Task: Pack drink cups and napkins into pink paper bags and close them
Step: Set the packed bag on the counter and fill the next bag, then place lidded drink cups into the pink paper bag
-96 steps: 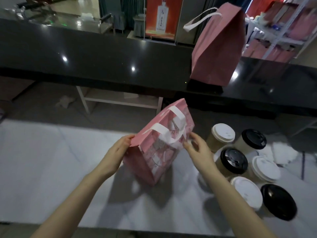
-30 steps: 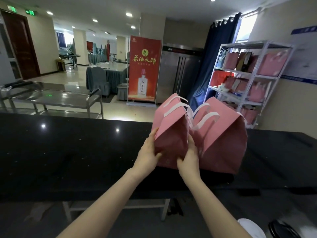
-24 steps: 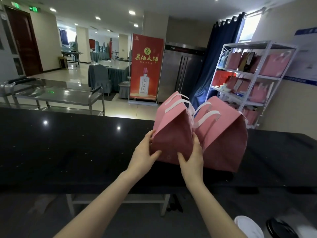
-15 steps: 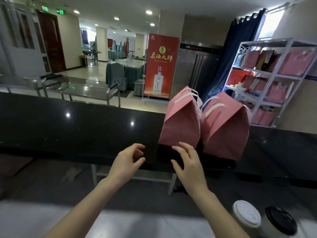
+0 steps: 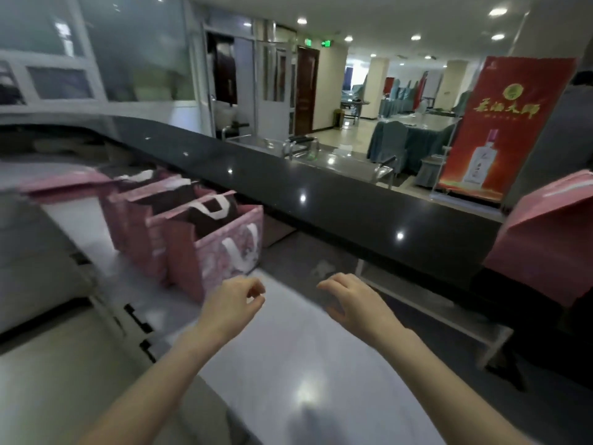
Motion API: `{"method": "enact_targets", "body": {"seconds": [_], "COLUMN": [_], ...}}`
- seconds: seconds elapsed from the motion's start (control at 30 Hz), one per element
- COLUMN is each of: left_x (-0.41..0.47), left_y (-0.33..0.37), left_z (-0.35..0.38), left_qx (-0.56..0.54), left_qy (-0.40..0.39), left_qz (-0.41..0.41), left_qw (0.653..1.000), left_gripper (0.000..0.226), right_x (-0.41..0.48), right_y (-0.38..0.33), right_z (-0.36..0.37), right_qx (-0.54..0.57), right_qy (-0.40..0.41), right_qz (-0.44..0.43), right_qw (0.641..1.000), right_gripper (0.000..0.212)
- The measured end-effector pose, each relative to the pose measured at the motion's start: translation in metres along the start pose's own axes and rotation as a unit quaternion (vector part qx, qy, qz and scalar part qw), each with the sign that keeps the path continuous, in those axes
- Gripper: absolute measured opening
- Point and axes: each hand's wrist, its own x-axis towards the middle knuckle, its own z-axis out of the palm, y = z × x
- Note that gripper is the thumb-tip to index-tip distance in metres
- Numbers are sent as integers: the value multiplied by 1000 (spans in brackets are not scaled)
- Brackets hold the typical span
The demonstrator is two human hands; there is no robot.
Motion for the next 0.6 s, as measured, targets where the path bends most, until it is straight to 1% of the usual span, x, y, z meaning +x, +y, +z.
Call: {"method": "enact_targets", "body": {"seconds": [0.13,0.27,0.33,0.43,0.53,0.6], "left_x": [5,35,59,97,129,146], "left_y": [-57,-103,-124,-147,-157,-161], "left_z": [-37,-58,-66,-71,-68,-62], "left_qx": [13,45,55,43,52,78], "left_qy": [53,76,79,64,32,-6], "left_qz": [-35,-27,-12,27,70,82], "left_qw": [998,996,995,997,996,994], "left_gripper": [11,15,18,21,27,32], "right_x": [62,136,173,225,269,291], "right_y": [-37,-64,-74,-82,-87,-89], "right_z": [21,37,45,58,71,79], "right_qx": [-9,-31,-41,-47,-74,-96], "right_qy": [-24,-21,-8,-6,-39,-57], "right_qz": [-48,-72,-76,-74,-75,-82], "right_qw": [999,997,996,996,994,990], "right_gripper": [44,48,45,45,49,50]}}
